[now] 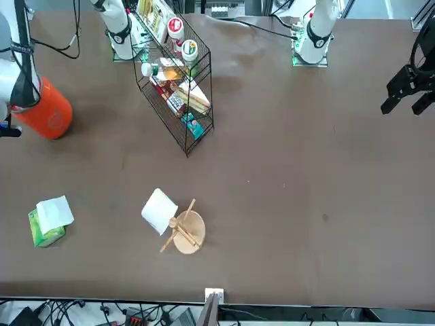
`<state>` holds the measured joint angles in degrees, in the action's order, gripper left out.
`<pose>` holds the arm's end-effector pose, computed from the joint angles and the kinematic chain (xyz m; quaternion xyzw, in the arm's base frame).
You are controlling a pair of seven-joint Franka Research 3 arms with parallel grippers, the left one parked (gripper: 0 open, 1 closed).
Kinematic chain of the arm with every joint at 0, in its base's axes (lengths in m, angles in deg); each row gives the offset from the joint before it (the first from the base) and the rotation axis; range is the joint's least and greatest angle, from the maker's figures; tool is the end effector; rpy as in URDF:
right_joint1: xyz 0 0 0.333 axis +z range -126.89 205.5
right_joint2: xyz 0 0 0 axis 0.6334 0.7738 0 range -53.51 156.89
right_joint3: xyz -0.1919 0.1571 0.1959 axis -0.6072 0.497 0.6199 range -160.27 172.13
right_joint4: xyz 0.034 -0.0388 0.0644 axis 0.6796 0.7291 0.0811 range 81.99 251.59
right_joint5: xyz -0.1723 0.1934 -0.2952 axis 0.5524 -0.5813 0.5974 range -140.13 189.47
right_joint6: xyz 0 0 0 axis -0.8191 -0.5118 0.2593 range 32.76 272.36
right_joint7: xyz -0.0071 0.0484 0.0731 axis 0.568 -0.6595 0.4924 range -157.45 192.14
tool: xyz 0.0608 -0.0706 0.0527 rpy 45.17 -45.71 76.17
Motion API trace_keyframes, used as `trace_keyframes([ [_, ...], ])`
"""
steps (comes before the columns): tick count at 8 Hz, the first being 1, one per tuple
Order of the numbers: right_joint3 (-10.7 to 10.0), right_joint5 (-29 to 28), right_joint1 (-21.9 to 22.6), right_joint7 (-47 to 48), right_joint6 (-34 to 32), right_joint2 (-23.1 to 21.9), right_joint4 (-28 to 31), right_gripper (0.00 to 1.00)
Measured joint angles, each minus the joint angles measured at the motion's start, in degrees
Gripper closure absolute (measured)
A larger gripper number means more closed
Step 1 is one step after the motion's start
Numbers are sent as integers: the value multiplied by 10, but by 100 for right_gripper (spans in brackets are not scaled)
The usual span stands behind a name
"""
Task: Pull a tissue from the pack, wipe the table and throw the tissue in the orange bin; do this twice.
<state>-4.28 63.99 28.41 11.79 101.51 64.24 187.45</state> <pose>0.4873 -0.2530 0.3587 0.9082 -0.0151 -0.3204 0.2690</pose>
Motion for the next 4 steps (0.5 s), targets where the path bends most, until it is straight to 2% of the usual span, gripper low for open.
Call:
trace_keyframes([
  [4, 10, 0, 2, 0, -4, -3, -1, 4],
])
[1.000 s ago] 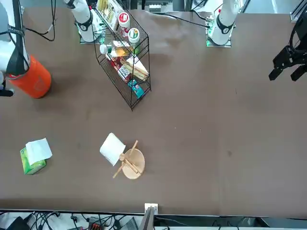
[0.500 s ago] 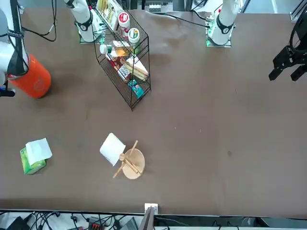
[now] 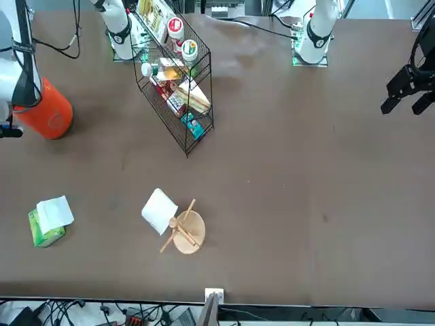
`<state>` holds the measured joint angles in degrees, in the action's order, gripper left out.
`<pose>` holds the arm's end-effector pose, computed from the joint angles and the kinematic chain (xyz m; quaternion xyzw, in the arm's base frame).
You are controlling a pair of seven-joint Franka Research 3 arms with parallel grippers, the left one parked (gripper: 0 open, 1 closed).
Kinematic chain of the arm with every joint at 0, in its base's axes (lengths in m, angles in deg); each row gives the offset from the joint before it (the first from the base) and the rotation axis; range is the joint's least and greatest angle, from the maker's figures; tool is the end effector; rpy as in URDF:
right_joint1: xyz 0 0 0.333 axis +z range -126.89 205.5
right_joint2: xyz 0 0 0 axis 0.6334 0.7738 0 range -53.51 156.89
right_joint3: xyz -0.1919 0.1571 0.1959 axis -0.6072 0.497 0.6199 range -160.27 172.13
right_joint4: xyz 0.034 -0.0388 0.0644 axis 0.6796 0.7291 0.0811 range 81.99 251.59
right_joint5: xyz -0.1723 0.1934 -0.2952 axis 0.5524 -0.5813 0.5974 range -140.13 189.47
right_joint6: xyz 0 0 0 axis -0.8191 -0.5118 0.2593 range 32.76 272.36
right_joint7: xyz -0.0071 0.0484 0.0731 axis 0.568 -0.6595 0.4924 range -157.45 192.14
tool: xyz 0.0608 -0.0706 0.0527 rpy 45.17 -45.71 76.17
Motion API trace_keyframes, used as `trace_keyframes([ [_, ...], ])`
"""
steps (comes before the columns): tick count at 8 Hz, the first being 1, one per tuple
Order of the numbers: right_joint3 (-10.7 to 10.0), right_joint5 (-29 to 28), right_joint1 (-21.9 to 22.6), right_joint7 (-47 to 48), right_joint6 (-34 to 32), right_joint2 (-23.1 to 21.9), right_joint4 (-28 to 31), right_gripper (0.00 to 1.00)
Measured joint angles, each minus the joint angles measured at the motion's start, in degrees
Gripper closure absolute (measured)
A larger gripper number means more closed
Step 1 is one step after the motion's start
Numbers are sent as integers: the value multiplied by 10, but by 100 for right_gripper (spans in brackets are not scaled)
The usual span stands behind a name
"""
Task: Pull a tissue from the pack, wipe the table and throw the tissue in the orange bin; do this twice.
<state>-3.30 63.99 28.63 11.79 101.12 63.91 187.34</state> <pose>0.4918 -0.2433 0.3620 0.9089 -0.0076 -0.3170 0.2710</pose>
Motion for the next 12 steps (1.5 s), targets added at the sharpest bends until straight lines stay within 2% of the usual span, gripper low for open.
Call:
trace_keyframes([
  [1, 0, 0, 0, -3, 0, 0, -1, 0],
  [3, 3, 0, 9, -49, 2, -1, -28, 0],
  [5, 5, -45, 28, -104, 6, 4, -97, 0],
  [7, 8, -98, 47, -143, 26, 47, -181, 0],
  [9, 9, -112, 55, -163, 127, 114, -221, 0],
  [12, 8, -113, 56, -189, 284, 194, -229, 2],
])
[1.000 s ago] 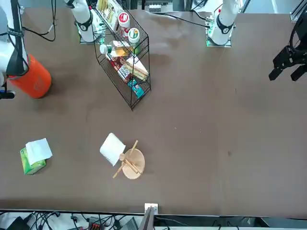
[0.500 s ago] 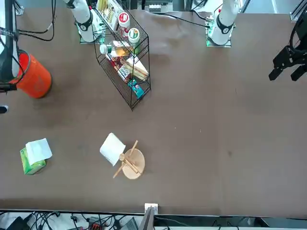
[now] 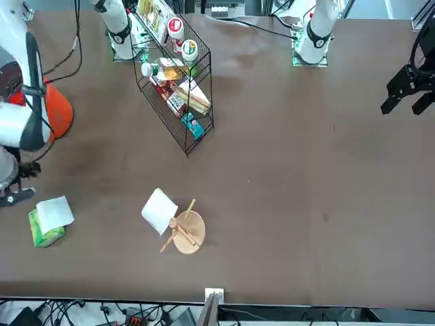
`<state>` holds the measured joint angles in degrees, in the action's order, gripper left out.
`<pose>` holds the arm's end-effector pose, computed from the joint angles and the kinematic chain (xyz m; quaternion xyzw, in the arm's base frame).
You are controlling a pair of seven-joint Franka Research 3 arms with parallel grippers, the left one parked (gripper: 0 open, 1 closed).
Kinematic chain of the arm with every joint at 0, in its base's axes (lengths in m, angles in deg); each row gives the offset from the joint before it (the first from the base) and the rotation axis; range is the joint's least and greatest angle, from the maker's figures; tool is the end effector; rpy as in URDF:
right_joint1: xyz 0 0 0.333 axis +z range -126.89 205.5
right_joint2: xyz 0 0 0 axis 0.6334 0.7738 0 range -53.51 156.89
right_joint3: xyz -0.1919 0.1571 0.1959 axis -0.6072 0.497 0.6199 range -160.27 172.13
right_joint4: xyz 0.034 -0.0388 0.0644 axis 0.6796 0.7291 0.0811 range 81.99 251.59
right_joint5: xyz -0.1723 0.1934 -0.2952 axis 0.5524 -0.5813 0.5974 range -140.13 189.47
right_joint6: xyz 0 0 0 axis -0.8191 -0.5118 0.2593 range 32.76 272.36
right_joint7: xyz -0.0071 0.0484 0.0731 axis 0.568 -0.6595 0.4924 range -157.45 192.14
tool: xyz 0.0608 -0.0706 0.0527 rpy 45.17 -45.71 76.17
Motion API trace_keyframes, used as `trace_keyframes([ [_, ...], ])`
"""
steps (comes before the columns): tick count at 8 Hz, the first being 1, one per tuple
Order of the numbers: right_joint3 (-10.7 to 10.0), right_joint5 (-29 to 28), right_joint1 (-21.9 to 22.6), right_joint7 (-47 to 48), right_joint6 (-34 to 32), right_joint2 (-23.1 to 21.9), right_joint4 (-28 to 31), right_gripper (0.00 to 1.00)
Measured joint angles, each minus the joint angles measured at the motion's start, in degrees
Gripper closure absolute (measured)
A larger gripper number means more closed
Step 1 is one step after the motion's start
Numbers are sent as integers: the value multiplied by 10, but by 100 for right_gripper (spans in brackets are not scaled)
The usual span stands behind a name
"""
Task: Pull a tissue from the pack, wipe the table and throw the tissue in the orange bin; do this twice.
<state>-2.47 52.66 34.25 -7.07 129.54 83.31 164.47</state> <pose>0.6805 -0.1684 0.3372 0.9428 0.2273 -0.0696 0.2337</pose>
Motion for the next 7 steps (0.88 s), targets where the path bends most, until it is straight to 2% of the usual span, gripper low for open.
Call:
trace_keyframes([
  [3, -1, 0, 0, -7, 120, 62, -3, 11],
  [4, -2, 0, 0, -8, 147, 79, -4, 19],
  [7, -7, 4, -2, -22, 188, 108, -9, 26],
])
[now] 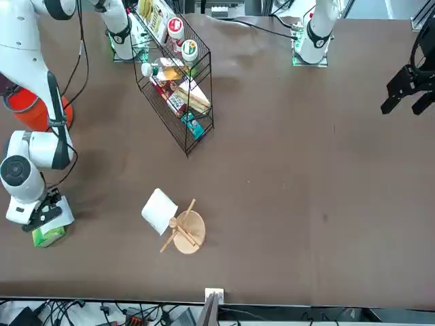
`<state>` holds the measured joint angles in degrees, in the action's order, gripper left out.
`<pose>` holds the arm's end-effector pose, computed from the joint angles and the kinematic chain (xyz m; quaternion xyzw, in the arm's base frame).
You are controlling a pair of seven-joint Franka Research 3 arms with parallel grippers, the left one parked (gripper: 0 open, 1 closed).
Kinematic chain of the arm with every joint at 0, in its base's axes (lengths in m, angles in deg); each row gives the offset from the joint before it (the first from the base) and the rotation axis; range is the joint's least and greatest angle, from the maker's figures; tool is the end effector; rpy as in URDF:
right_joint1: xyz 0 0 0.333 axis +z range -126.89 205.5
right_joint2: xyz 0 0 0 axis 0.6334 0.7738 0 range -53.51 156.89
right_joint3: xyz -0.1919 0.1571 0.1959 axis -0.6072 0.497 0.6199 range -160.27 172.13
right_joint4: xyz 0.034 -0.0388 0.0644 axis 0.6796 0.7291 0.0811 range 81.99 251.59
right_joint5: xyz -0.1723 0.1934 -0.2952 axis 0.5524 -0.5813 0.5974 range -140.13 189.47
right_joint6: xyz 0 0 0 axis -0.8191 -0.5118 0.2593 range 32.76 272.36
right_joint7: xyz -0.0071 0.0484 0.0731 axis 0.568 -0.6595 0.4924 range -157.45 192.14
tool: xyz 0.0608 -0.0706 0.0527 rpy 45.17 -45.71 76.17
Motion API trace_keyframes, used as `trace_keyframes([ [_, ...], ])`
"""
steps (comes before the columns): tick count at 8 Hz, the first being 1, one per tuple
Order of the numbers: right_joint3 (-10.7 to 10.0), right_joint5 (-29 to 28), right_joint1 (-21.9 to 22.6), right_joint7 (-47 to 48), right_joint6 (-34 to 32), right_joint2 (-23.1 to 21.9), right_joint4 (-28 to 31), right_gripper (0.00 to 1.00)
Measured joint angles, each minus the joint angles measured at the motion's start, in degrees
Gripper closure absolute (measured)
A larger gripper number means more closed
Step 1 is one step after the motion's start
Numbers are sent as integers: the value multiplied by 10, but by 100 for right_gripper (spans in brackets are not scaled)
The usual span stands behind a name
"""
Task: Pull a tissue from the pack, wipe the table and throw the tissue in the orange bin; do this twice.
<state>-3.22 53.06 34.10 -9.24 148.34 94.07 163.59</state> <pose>0.7070 -0.1603 0.2382 0.9243 0.2994 0.0006 0.2368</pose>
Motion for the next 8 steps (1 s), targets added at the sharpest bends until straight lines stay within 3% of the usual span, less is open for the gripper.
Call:
trace_keyframes([
  [3, -2, 24, -5, -8, 3, 1, -2, 39],
  [4, -2, 32, -8, -8, 3, 1, -2, 50],
  [6, -2, 34, -10, -8, 3, 1, -2, 62],
  [7, -2, 34, -10, -8, 3, 1, -2, 76],
  [8, -2, 34, -10, -8, 3, 1, -3, 82],
])
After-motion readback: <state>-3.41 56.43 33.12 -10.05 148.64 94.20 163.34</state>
